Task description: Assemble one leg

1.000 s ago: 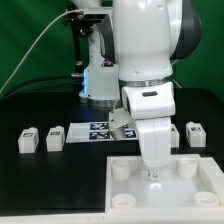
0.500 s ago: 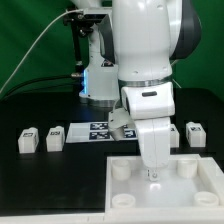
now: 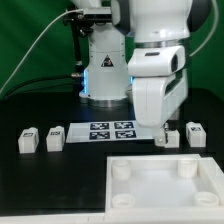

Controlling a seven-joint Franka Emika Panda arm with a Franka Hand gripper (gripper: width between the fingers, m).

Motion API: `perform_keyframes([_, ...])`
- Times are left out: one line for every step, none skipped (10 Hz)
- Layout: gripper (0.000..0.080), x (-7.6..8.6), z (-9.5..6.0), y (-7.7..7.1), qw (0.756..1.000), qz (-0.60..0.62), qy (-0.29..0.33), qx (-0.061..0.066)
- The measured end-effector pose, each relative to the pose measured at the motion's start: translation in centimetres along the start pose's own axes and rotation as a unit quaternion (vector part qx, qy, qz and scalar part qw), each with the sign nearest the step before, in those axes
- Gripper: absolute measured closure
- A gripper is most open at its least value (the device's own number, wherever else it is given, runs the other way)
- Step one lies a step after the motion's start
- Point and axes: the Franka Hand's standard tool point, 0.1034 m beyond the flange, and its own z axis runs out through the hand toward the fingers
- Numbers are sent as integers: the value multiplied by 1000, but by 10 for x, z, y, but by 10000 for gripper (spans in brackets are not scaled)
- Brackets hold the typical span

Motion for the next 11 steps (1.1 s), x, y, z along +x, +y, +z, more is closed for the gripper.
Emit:
perform_keyframes([150, 12, -2, -15, 997, 71, 0, 2])
perform_keyframes([150, 22, -4, -27, 990, 144, 1, 3])
perform_keyframes([150, 36, -6, -39, 980, 200, 5, 4])
perform_keyframes([150, 39, -6, -41, 961, 277, 12, 8])
perform_keyframes([150, 39, -6, -40, 946, 323, 14, 11])
perform_keyframes([150, 40, -6, -41, 924, 383, 14, 15])
perform_keyframes([150, 43, -3, -47, 892, 451, 12, 22])
perform_keyframes([150, 51, 2, -59, 865, 502, 7, 29])
perform_keyframes([150, 59, 1, -67, 848, 529, 7, 32])
perform_keyframes([150, 63, 1, -72, 834, 551, 9, 32])
perform_keyframes([150, 61, 4, -77, 833, 552, 10, 32])
